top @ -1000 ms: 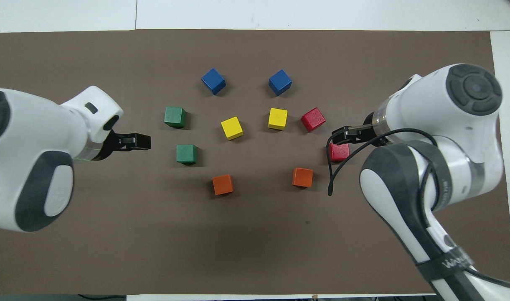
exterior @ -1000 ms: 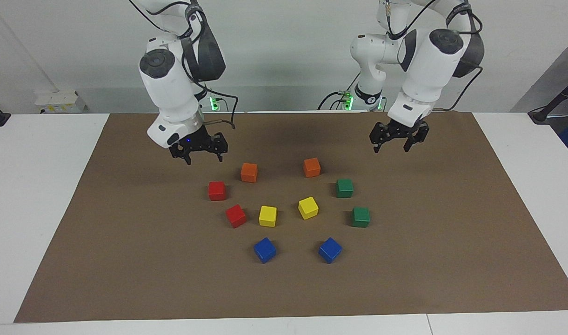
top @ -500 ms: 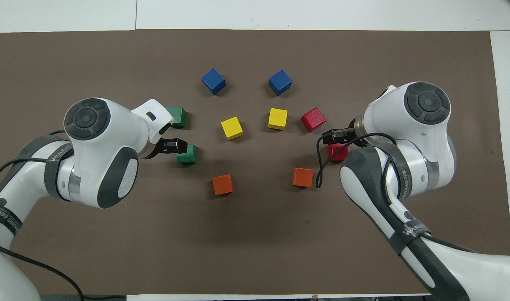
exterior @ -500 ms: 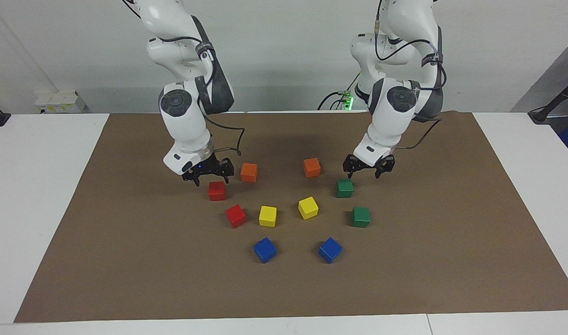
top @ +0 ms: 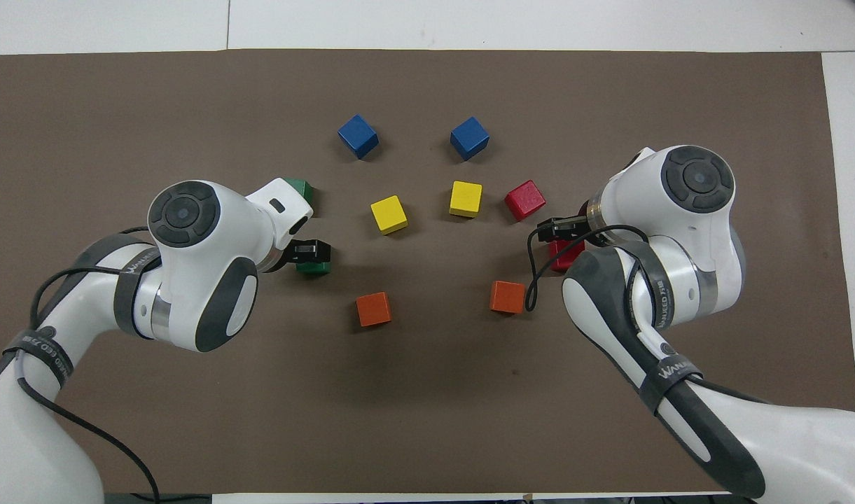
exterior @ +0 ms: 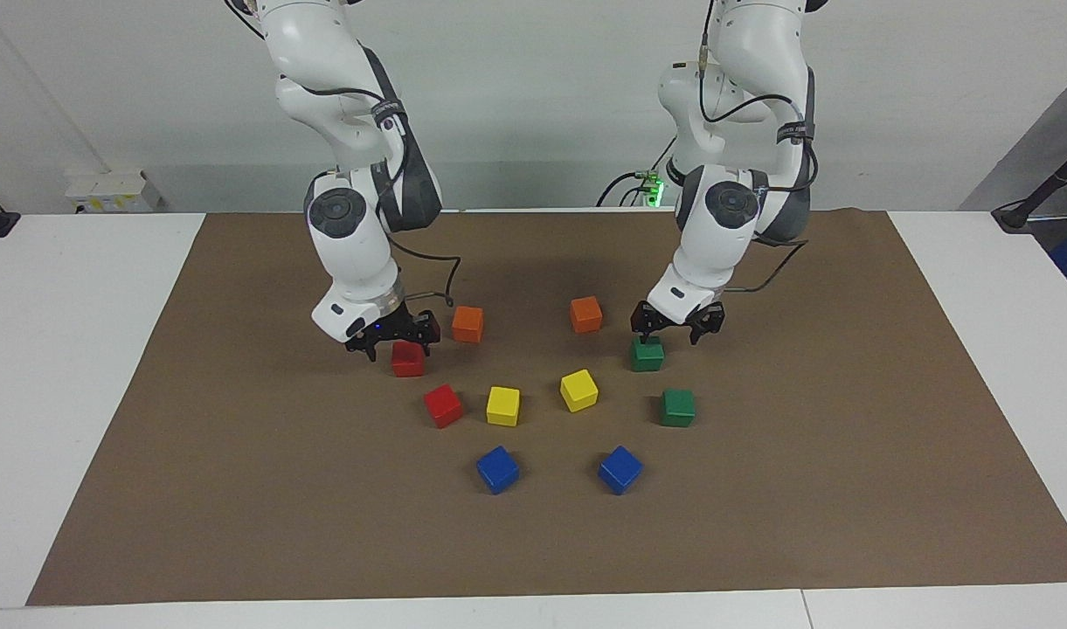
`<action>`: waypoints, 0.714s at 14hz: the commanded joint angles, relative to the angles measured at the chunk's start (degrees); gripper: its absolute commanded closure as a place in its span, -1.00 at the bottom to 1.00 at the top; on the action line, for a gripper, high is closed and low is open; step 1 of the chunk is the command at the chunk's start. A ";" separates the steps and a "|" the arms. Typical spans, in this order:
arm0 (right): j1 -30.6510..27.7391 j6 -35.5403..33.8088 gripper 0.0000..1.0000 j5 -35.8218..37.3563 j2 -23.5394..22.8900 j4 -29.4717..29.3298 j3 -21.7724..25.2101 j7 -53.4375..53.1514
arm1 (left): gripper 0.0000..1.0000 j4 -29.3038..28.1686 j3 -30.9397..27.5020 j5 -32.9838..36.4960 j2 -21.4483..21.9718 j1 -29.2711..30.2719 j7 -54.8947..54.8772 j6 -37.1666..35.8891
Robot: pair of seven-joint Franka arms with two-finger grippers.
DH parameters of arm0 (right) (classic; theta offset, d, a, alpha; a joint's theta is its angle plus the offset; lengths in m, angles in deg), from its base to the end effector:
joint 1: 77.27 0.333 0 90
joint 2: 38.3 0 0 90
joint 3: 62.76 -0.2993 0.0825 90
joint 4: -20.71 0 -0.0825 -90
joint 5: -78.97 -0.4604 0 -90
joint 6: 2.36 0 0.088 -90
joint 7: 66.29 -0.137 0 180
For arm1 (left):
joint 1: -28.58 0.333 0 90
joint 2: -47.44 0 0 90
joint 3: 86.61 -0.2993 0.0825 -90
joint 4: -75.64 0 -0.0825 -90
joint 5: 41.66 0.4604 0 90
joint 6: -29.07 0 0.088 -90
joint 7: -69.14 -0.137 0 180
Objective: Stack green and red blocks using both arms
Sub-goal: 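Carry the green and red blocks outward with the left and right grippers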
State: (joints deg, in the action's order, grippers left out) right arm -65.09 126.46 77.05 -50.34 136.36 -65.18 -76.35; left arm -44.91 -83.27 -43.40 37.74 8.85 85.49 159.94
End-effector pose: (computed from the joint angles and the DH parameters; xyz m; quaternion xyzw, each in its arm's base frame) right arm 0.6272 0.1652 0.2572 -0.9994 -0.0287 -0.0059 0.0193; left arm 0.5752 -0.2469 0.2438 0.9987 -0.0483 -0.0004 0.0173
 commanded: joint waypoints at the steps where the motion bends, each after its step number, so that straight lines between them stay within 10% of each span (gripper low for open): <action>1: -0.22 2.05 -1.00 0.86 -0.79 1.06 -0.22 -0.57 | -1.00 -0.65 -0.88 0.60 -2.41 -2.41 2.71 3.42; 10: 0.74 6.09 -1.00 0.86 -2.29 4.66 -0.22 -1.00 | -0.56 -0.65 -0.88 0.60 -4.88 -2.41 2.54 8.25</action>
State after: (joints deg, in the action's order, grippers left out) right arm -64.47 130.76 77.06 -53.00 139.36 -65.25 -76.35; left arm -44.96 -83.40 -43.40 33.48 7.25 87.15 165.16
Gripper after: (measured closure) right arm 0.000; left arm 0.189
